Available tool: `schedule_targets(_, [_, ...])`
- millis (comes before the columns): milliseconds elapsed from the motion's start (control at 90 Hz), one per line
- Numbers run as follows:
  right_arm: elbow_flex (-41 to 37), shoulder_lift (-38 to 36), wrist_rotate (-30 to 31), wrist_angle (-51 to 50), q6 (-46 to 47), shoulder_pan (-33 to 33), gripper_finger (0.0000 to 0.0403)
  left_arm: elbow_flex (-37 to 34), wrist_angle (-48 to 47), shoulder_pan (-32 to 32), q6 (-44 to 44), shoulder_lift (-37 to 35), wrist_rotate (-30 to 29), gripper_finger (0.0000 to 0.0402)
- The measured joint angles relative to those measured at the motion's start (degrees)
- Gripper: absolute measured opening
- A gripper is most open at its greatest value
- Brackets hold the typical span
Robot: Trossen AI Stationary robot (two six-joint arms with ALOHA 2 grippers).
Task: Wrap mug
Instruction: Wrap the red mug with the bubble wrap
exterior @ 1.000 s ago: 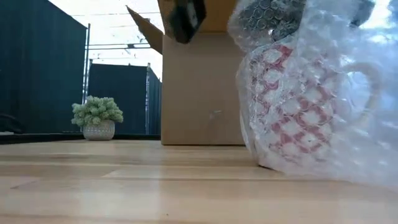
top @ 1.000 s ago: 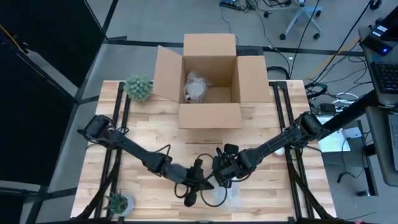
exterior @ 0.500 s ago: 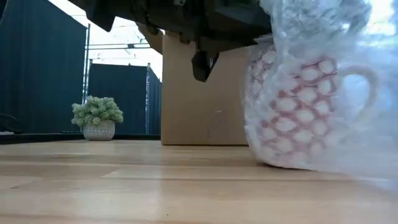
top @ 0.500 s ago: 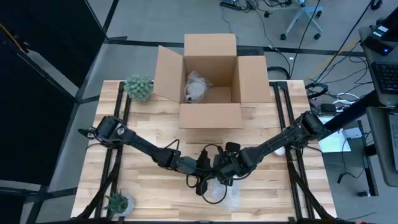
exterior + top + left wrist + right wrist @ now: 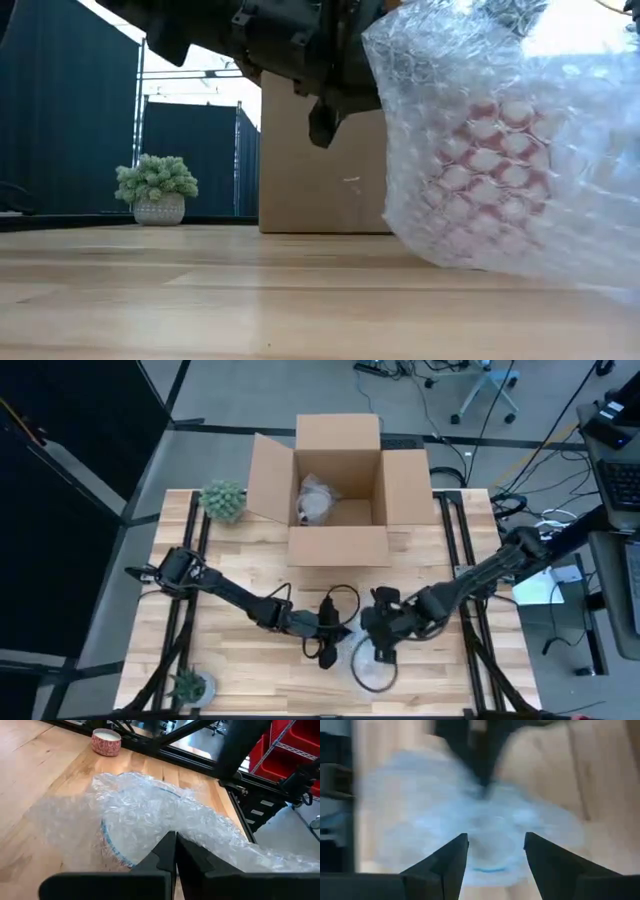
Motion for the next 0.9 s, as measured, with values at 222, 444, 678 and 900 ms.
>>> schedule_targets(222, [0.04, 3.23, 3.01, 15.71, -7.4, 4.86, 0.0185, 0.57, -0.37, -0.04, 0.0, 0.1, 0.53, 0.0001])
schedule_targets(444, [0.14, 10.6, 3.99, 8.06, -3.14, 2.2, 0.0185, 0.81, -0.46, -0.08, 0.1, 0.12, 0.49, 0.0001])
schedule_targets(678, [0.18, 11.01, 2.36, -0.83, 3.03, 1.67, 0.0185, 0.9, -0.23, -0.13, 0.11, 0.15, 0.96, 0.0001])
schedule_targets(900, [0.28, 17.49, -0.37, 3.18, -1.5, 0.23, 0.0185, 0.9, -0.07, -0.07, -0.02, 0.02, 0.91, 0.0001])
